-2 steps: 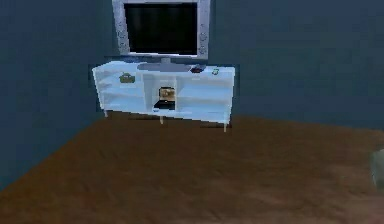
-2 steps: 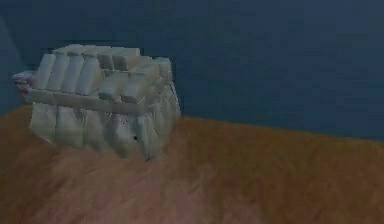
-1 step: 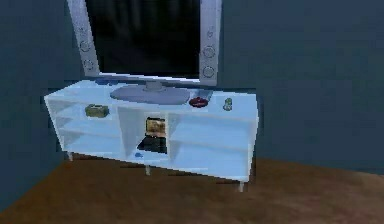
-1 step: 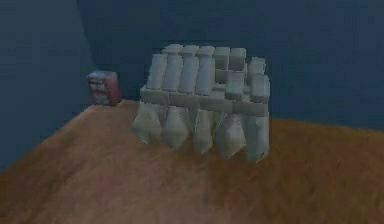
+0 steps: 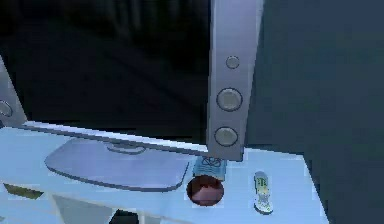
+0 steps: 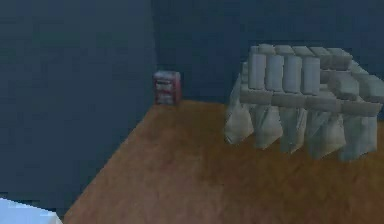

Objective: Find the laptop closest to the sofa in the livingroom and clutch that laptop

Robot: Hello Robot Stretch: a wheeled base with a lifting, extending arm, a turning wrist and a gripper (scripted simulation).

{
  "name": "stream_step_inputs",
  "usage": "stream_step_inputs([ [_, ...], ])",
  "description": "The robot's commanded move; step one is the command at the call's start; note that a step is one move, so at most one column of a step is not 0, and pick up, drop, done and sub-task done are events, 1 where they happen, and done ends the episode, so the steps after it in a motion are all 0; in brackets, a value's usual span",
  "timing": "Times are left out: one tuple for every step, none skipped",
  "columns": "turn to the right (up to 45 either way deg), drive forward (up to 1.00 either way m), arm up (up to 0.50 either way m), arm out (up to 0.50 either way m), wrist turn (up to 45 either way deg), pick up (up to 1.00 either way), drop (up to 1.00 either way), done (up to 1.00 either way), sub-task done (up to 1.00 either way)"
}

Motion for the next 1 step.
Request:
stream_step_inputs([
  [-45.0, 0.0, 0.0, 0.0, 0.0, 0.0, 0.0, 0.0, 0.0],
])
